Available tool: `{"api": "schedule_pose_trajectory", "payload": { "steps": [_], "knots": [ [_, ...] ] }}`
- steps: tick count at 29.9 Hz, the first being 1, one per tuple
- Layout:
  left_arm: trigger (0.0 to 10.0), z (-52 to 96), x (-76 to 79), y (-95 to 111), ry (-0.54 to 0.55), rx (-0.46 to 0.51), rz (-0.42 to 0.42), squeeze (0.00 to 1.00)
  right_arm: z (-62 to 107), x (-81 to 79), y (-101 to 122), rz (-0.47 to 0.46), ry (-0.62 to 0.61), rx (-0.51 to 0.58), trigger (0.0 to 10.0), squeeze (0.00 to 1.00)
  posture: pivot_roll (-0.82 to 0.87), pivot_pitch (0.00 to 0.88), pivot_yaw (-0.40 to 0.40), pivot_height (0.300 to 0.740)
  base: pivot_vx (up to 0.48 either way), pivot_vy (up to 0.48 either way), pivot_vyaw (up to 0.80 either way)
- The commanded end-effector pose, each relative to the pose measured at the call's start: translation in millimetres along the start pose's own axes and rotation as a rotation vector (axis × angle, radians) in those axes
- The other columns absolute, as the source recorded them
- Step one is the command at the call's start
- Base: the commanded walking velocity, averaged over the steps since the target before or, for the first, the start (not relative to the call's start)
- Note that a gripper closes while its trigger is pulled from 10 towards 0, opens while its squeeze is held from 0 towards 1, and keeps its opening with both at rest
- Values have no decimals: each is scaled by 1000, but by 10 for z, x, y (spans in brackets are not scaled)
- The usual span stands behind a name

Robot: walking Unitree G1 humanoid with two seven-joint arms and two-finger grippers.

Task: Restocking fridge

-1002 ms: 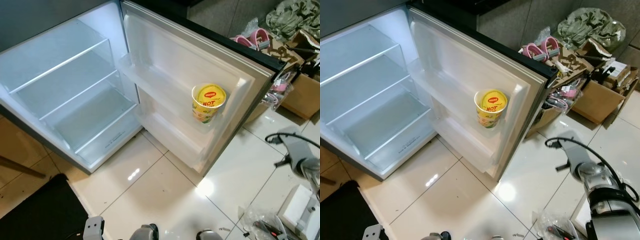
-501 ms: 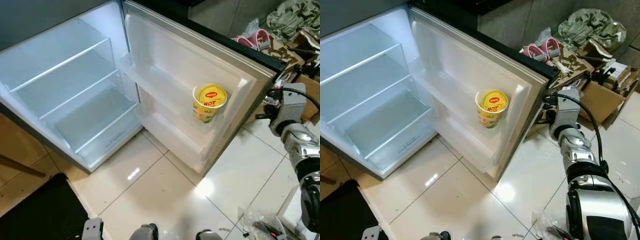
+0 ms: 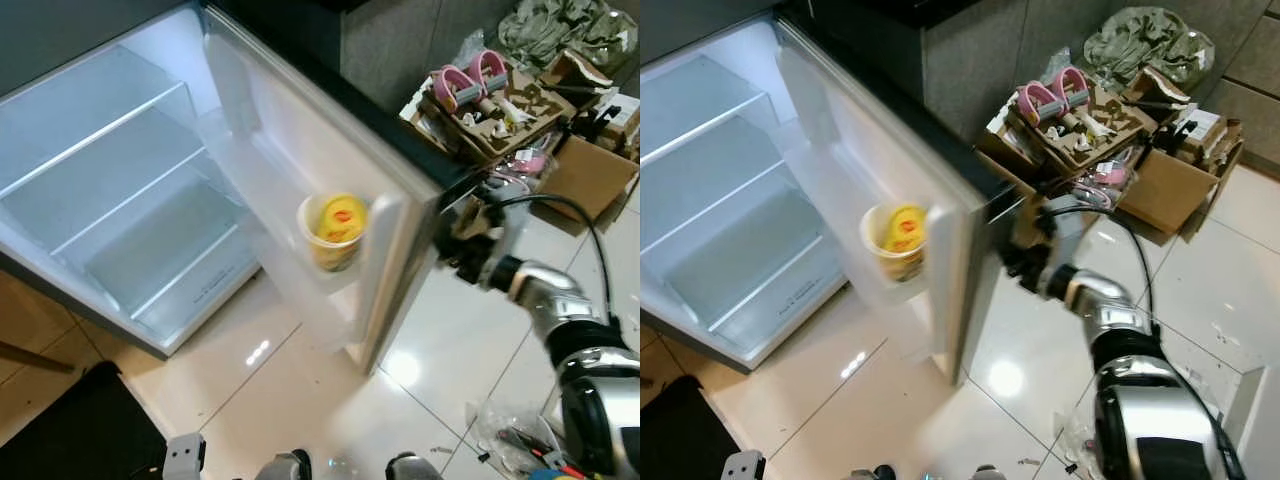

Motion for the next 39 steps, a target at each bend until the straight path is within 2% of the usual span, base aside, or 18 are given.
{"api": "schedule_pose_trajectory", "payload": {
  "steps": [1, 3, 4, 6, 8, 9, 11, 12, 13, 15, 17, 18, 21, 24, 26, 30, 35, 39],
  "knots": [
    [10000, 33, 91, -266, -24, -73, 23, 0, -9, -130, -91, -33, 97, -22, 10000, 0, -47, 286, 12, 740, 0, 0, 0],
    [10000, 30, 96, -264, -25, -73, 22, 0, -81, -546, -183, -49, 345, -70, 10000, 0, -52, 280, 10, 740, 0, 0, 0],
    [10000, 30, 96, -264, -25, -73, 22, 0, -81, -546, -183, -49, 345, -70, 10000, 0, -52, 280, 10, 740, 0, 0, 0],
    [10000, 26, 101, -260, -26, -74, 21, 0, -82, -839, -214, -74, 506, -81, 10000, 0, -52, 276, 9, 740, 0, 0, 0],
    [10000, 20, 105, -252, -26, -73, 22, 0, -115, -851, -205, -67, 501, -61, 10000, 0, -52, 271, 9, 740, 0, 0, 0],
    [10000, 14, 110, -242, -26, -71, 21, 0, -151, -818, -198, -60, 473, -40, 10000, 0, -53, 268, 9, 740, 0, 0, 0],
    [10000, 1, 122, -220, -27, -67, 21, 0, -197, -516, -239, -31, 277, 0, 10000, 0, -52, 259, 5, 740, 0, 0, 0],
    [10000, 1, 122, -220, -27, -67, 21, 0, -197, -516, -239, -31, 277, 0, 10000, 0, -52, 259, 5, 740, 0, 0, 0],
    [10000, -5, 126, -209, -27, -65, 21, 0, -181, -336, -293, -24, 151, 1, 10000, 0, -52, 259, 5, 740, 0, 0, 0],
    [10000, -17, 133, -185, -27, -60, 21, 0, -71, -46, -491, 18, -65, -48, 10000, 0, -54, 252, 3, 740, 0, 0, 0],
    [10000, -26, 139, -169, -27, -58, 20, 0, 66, 133, -656, -19, -207, -79, 10000, 0, -56, 244, 1, 740, 0, 0, 0],
    [10000, -26, 139, -169, -27, -58, 20, 0, 66, 133, -656, -19, -207, -79, 10000, 0, -56, 244, 1, 740, 0, 0, 0],
    [10000, -53, 164, -123, -25, -49, 24, 0, 653, 475, -1334, -122, -572, -239, 10000, 0, -51, 224, -6, 740, 0, 0, 0],
    [10000, -59, 169, -114, -25, -46, 25, 0, 745, 506, -1423, -142, -620, -257, 10000, 0, -51, 224, -6, 740, 0, 0, 0],
    [10000, -78, 191, -85, -26, -41, 28, 0, 1038, 518, -1750, -209, -727, -297, 10000, 0, -46, 205, -10, 740, 0, 0, 375],
    [10000, -102, 212, -45, -24, -33, 32, 0, 1434, 429, -2216, -274, -851, -389, 10000, 0, -46, 191, -13, 740, 0, 0, 750],
    [10000, -112, 201, -15, -17, -33, 31, 0, 1662, 324, -2484, -345, -924, -427, 10000, 0, -59, 169, -12, 740, 0, 0, 750],
    [10000, -115, 198, -9, -14, -35, 30, 0, 1718, 295, -2550, -365, -946, -438, 10000, 0, -59, 160, -13, 740, 0, 0, 750]
  ]
}}
Point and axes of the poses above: a point about 5 cm out from each wrist's last joint towards the gripper, its own z axis pointing back from the gripper into the wrist, its own y axis along the axis of the wrist's last joint, x = y × z, the point moved 6 cm from there along -z, pointing out of the wrist towards the gripper, and after that the axes turned 8 degrees about -z, right-handed, at the moved point
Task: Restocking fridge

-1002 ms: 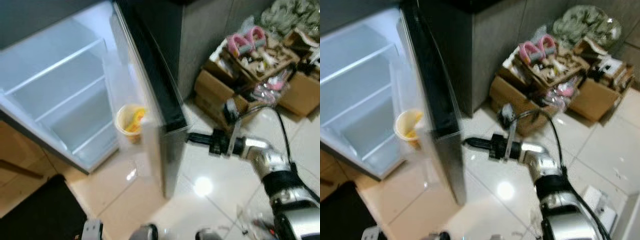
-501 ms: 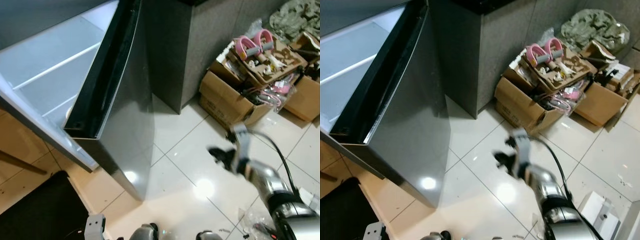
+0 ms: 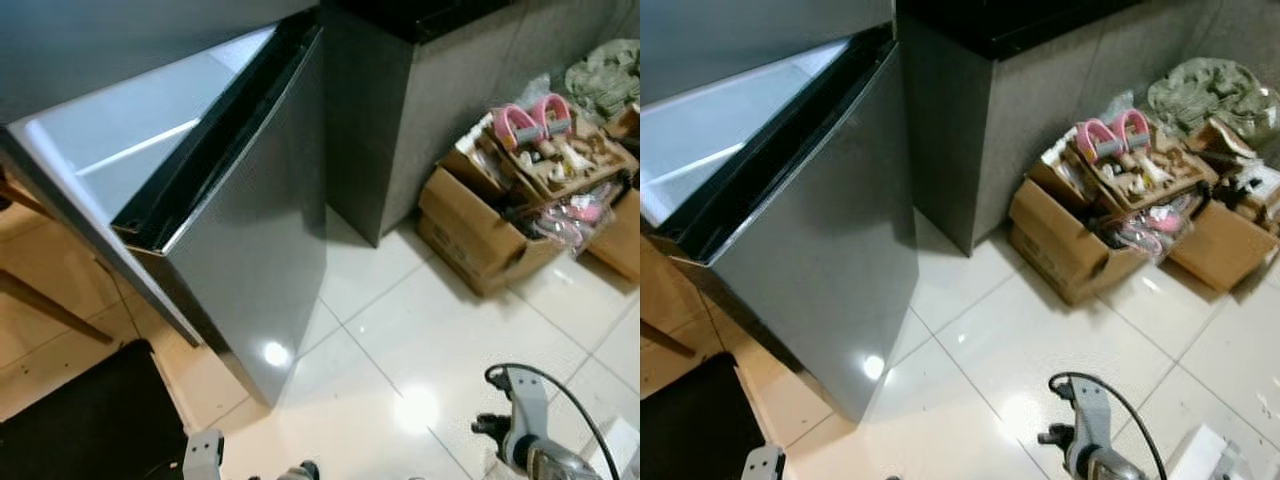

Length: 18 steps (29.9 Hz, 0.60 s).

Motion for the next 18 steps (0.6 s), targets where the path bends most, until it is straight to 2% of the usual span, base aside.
{"api": "schedule_pose_trajectory", "payload": {
  "steps": [1, 4, 8, 18],
  "knots": [
    [10000, 30, -5, -166, 12, -47, 18, 0, 17, 24, -142, -28, -20, -33, 10000, 0, -59, 154, -13, 740, 0, 0, 750],
    [10000, 25, -3, -156, 14, -47, 18, 0, 29, 46, -205, -39, -35, -45, 10000, 0, -59, 150, -13, 740, 0, 0, 746],
    [10000, -4, 21, -106, 19, -37, 18, 0, 70, 92, -412, -44, -72, -91, 10000, 0, -55, 133, -19, 740, 0, 0, 744],
    [10000, 4, -4, -130, 37, -44, 17, 0, 87, 103, -488, -49, -85, -106, 10000, 0, -52, 129, -20, 740, 0, 0, 744]
  ]
}}
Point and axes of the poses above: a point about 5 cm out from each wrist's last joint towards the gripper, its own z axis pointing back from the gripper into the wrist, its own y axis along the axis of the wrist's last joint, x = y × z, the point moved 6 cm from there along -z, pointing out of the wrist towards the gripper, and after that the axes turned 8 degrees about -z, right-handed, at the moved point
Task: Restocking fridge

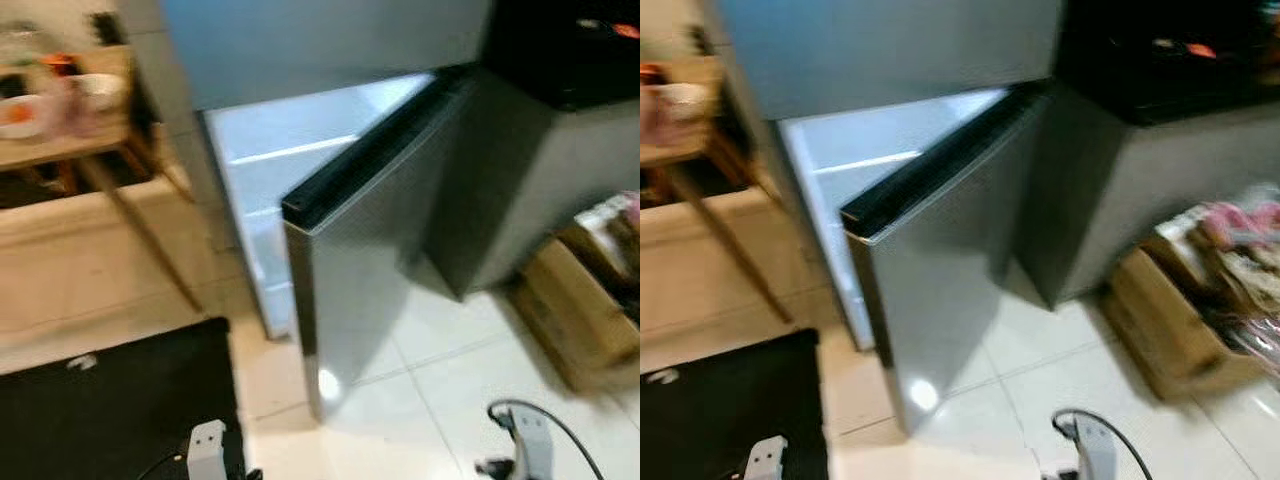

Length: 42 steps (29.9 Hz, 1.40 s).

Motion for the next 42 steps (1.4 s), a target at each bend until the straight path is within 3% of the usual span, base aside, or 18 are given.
{"api": "schedule_pose_trajectory", "payload": {
  "steps": [1, 6, 12, 13, 17, 30, 33, 39, 40, 42],
  "knots": [
    [10000, 1, -10, -11, 8, -8, -8, 0, -6, -14, -4, 0, -2, 0, 10000, 0, -52, 129, -20, 740, 0, 0, 744],
    [10000, 0, -19, -10, 16, -10, -9, 0, -14, -30, 33, -4, -4, 19, 10000, 0, -45, 133, -20, 740, 0, 0, 744],
    [10000, 4, -32, -12, 21, -11, -15, 0, -52, -159, 381, -5, 42, 122, 10000, 0, -46, 133, -21, 740, 0, 0, 744],
    [10000, 6, -38, -18, 23, -14, -24, 0, -60, -210, 529, 6, 59, 158, 10000, 0, -53, 130, -22, 740, 0, 0, 744],
    [10000, 7, -40, -22, 24, -20, -46, 0, -61, -252, 698, 18, 68, 201, 10000, 0, -52, 125, -24, 740, 0, 0, 744],
    [10000, 31, -109, -80, 52, -57, -91, 0, -82, -319, 724, 40, 59, 219, 10000, 0, -52, 125, -26, 740, 0, -146, 242],
    [10000, 36, -114, -101, 58, -59, -69, 0, -84, -364, 730, 49, 79, 225, 10000, 0, -54, 127, -25, 740, 0, -154, 0],
    [10000, 31, -118, -85, 72, -46, -50, 0, -77, -528, 889, 39, 151, 288, 10000, 0, -54, 134, -25, 740, 0, 0, 0],
    [10000, 32, -115, -91, 68, -49, -54, 0, -56, -672, 1013, 24, 231, 329, 10000, 0, -55, 137, -23, 740, 0, 0, 0],
    [10000, 32, -113, -93, 67, -50, -55, 0, -43, -740, 1068, 17, 271, 348, 10000, 0, -55, 137, -23, 740, 0, 0, 0]
  ]
}}
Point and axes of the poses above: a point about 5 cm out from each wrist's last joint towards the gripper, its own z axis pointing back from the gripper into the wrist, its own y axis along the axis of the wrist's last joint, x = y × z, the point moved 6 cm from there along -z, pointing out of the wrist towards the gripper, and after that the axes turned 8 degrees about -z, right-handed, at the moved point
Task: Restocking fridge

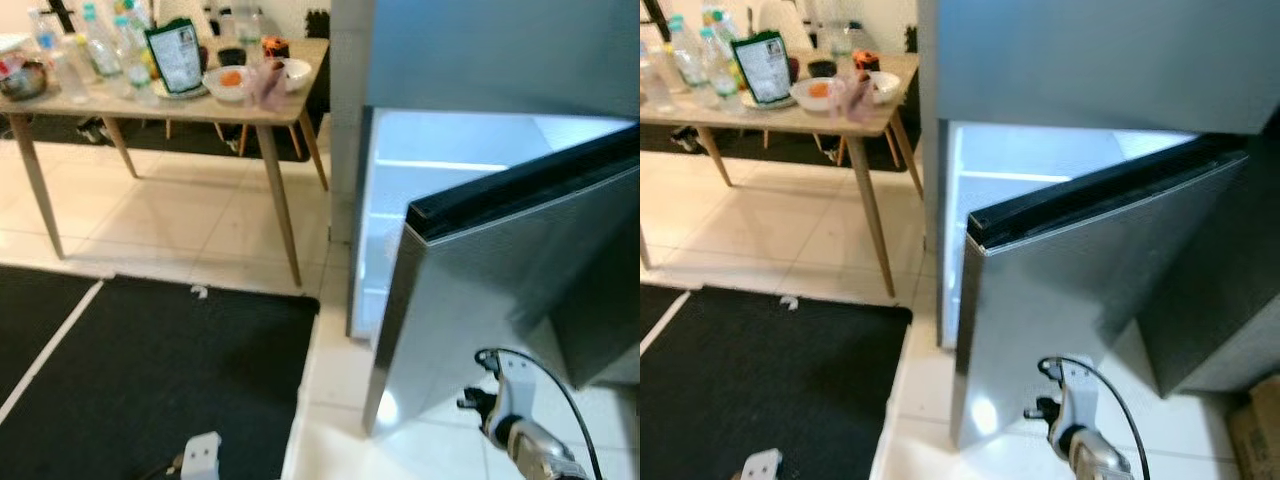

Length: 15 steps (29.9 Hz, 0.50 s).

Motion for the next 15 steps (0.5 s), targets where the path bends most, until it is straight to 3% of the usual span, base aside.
{"api": "schedule_pose_trajectory", "payload": {
  "steps": [1, 2, 3, 6, 8, 11, 14, 15],
  "knots": [
    [10000, 9, 11, -71, -7, -24, 0, 0, -66, -269, 156, -29, 140, 60, 10000, 0, -57, 139, -21, 740, 0, 0, 0],
    [10000, 10, 10, -73, -7, -24, 0, 0, -87, -410, 247, -37, 222, 84, 10000, 0, -57, 139, -21, 740, 0, 0, 0],
    [10000, 10, 10, -73, -7, -24, 0, 0, -87, -410, 247, -37, 222, 84, 10000, 0, -57, 139, -21, 740, 0, 0, 0],
    [10000, 11, 10, -80, -8, -28, -5, 0, -115, -810, 551, -21, 436, 154, 10000, 0, -64, 146, -19, 740, 0, 0, 0],
    [10000, 11, 10, -80, -8, -28, -5, 0, -115, -810, 551, -21, 436, 154, 10000, 0, -64, 146, -19, 740, 0, 0, 0],
    [10000, 10, 22, -88, -13, -29, -7, 0, -137, -1053, 864, 45, 513, 234, 10000, 0, -61, 157, -16, 740, 0, 0, 0],
    [10000, 10, 28, -92, -14, -29, -7, 0, -141, -1094, 934, 60, 519, 254, 10000, 0, -61, 157, -16, 740, 0, 0, 0],
    [10000, 15, 28, -111, -14, -32, -9, 0, -144, -1195, 1062, 96, 542, 288, 10000, 0, -55, 168, -15, 740, 0, 0, 0]
  ]
}}
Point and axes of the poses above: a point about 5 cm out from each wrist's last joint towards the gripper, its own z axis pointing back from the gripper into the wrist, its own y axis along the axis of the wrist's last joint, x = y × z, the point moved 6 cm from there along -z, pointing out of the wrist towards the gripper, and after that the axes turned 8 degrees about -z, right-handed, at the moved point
